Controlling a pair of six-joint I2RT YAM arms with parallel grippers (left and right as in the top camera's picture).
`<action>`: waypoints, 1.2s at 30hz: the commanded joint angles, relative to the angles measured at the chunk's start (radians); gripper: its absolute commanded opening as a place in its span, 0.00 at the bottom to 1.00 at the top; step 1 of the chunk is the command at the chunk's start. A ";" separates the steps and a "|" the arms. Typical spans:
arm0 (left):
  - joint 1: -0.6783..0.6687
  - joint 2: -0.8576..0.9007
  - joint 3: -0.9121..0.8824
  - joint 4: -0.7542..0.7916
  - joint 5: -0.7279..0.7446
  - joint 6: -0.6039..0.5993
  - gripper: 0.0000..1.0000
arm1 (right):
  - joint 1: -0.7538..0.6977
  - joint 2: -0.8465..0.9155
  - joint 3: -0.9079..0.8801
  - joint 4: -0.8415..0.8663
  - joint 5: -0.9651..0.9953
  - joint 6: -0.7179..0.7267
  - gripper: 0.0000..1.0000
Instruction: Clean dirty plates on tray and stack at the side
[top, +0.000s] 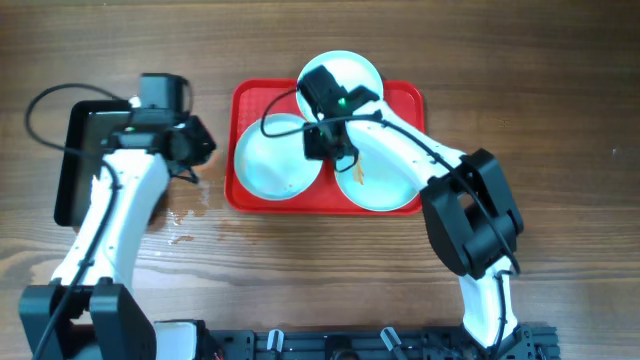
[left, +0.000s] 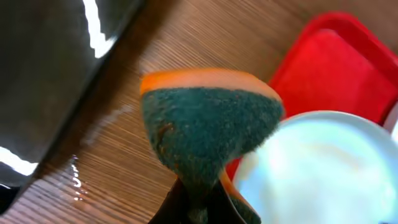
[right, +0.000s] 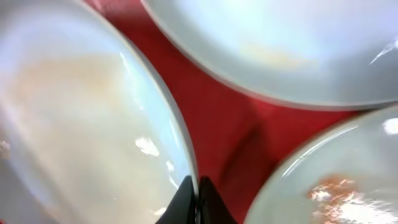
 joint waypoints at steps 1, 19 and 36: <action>0.101 -0.014 0.016 0.000 0.138 0.018 0.04 | 0.001 -0.030 0.182 -0.111 0.151 -0.108 0.04; 0.222 -0.013 0.016 -0.029 0.144 0.017 0.04 | 0.348 -0.044 0.321 -0.073 1.165 -0.504 0.04; 0.259 -0.013 0.006 -0.030 0.159 -0.010 0.04 | 0.428 -0.044 0.319 -0.031 1.331 -0.552 0.04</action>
